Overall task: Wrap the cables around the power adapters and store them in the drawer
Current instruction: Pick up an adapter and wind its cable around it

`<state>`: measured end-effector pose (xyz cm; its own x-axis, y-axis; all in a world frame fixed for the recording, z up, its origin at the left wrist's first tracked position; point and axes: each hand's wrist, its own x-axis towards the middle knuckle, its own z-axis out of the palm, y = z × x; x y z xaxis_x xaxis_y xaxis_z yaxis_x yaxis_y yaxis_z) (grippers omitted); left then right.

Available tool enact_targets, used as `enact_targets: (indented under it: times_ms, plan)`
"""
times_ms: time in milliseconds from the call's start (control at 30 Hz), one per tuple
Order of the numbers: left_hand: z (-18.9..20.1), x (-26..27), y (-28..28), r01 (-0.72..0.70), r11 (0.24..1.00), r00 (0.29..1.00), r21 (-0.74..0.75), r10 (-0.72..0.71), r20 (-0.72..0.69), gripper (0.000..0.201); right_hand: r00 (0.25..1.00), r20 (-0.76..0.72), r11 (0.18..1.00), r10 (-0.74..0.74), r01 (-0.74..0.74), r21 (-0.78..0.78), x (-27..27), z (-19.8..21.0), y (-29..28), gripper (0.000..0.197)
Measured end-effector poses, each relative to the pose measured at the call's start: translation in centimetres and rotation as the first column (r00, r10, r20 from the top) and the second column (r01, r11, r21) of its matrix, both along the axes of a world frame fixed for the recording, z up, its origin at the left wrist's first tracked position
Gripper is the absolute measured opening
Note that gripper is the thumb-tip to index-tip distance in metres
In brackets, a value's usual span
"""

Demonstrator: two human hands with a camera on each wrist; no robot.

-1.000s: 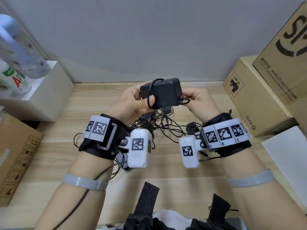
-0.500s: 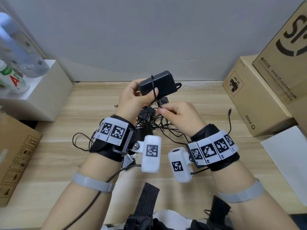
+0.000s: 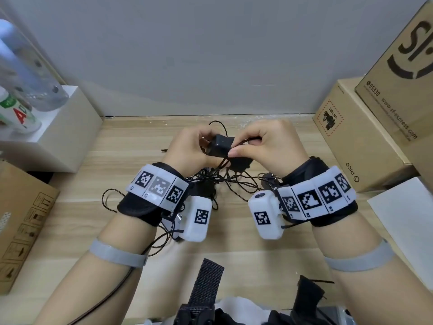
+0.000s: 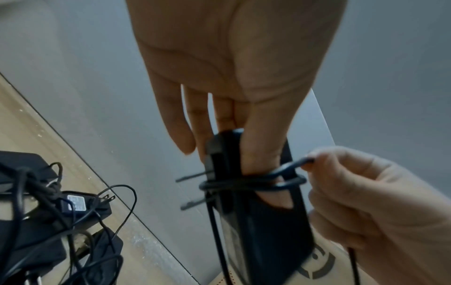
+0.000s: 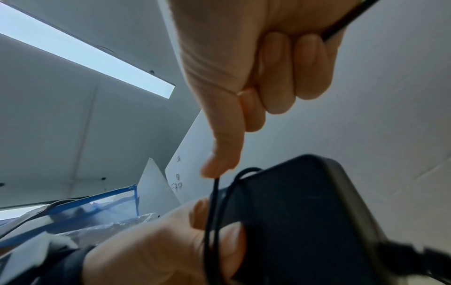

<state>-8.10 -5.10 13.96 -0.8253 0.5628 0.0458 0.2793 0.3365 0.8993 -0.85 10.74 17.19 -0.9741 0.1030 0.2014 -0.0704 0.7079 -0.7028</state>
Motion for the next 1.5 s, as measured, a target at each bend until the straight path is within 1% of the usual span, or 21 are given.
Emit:
enact_targets:
  times_ms: [100,167,233,300,367,433,467,533,600,700,800,867,933,1067,1167,1233,1300,1367,1433,1500]
  plan:
    - [0.5,0.1,-0.4,0.113,0.993,0.991,0.043,-0.116,0.072,0.044,0.999,-0.032,0.994,-0.008,0.004,-0.108,-0.4,0.0,1.0,0.006]
    - [0.8,0.0,-0.8,0.174,0.979,0.974,0.104,-0.187,0.131,0.044,0.999,-0.035,0.979,-0.005,-0.002,-0.204,-0.5,-0.3,1.7,0.014]
    - [0.9,-0.2,-1.1,0.202,0.960,0.955,0.194,-0.237,0.180,0.046,0.999,-0.032,0.959,-0.017,0.007,-0.282,-0.6,-0.8,2.1,0.019]
    - [1.0,-0.3,-1.1,0.186,0.923,0.932,0.338,-0.275,0.238,0.050,0.999,-0.007,0.941,-0.037,0.033,-0.338,-0.7,-1.6,2.4,0.020]
    - [0.9,-0.2,-0.8,0.127,0.868,0.907,0.479,-0.297,0.298,0.057,0.999,0.021,0.929,-0.048,0.052,-0.367,-0.8,-2.4,2.1,0.022]
    - [0.8,-0.1,-0.3,0.031,0.828,0.900,0.560,-0.267,0.344,0.060,0.996,0.050,0.925,-0.072,0.086,-0.370,-0.7,-3.1,1.5,0.022]
    - [0.8,-0.1,-0.1,-0.027,0.821,0.902,0.570,-0.226,0.368,0.060,0.995,0.071,0.926,-0.074,0.095,-0.365,-0.6,-3.4,1.1,0.019]
    - [1.0,0.1,0.4,-0.140,0.829,0.904,0.542,-0.115,0.411,0.051,0.992,0.116,0.939,-0.042,0.079,-0.335,-0.4,-3.7,0.1,0.013]
    - [1.2,0.3,0.7,-0.211,0.844,0.902,0.494,-0.027,0.430,0.042,0.990,0.143,0.959,-0.013,0.053,-0.280,-0.1,-4.1,-0.5,0.018]
    - [1.3,0.7,0.9,-0.260,0.856,0.906,0.446,0.057,0.419,0.031,0.991,0.135,0.981,-0.008,0.034,-0.192,0.2,-4.3,-1.0,0.018]
    - [1.1,0.9,1.1,-0.292,0.856,0.917,0.426,0.124,0.379,0.028,0.992,0.123,0.992,0.019,-0.003,-0.125,0.6,-4.3,-1.1,0.024]
    - [0.9,0.8,1.2,-0.295,0.860,0.930,0.415,0.160,0.329,0.029,0.992,0.121,0.997,0.030,-0.021,-0.077,0.8,-4.2,-1.2,0.029]
    - [0.7,0.5,1.1,-0.284,0.880,0.946,0.380,0.192,0.262,0.031,0.993,0.112,0.999,0.025,-0.022,-0.031,1.0,-4.0,-1.2,0.029]
    - [-0.3,-0.1,0.7,-0.232,0.948,0.973,0.216,0.225,0.056,0.037,0.995,0.103,0.998,0.006,-0.012,0.057,1.4,-2.8,-1.4,0.015]
    - [-1.0,-0.3,0.4,-0.166,0.984,0.980,0.060,0.171,-0.100,0.042,0.998,0.061,0.994,-0.019,0.012,0.111,1.5,-1.4,-1.2,0.009]
    - [-1.4,-0.4,0.1,-0.084,0.995,0.988,-0.051,0.077,-0.132,0.043,0.999,0.005,0.991,-0.048,0.047,0.122,1.3,-0.6,-0.7,0.005]
    - [-1.5,-0.4,-0.1,0.000,0.993,0.994,-0.114,-0.013,-0.111,0.044,0.998,-0.037,0.990,-0.054,0.058,0.128,0.9,-0.1,0.0,0.005]
    - [-1.4,-0.4,-0.3,0.076,0.990,0.994,-0.118,-0.084,-0.064,0.044,0.996,-0.062,0.987,-0.059,0.068,0.146,0.6,0.1,0.5,0.007]
    - [-1.0,-0.4,-0.6,0.165,0.981,0.986,-0.101,-0.165,0.009,0.045,0.993,-0.088,0.987,-0.075,0.086,0.133,0.3,0.1,1.0,0.008]
    - [-0.5,-0.4,-1.0,0.258,0.966,0.961,-0.020,-0.254,0.107,0.043,0.990,-0.107,0.992,-0.093,0.101,0.073,0.2,-0.1,1.6,0.006]
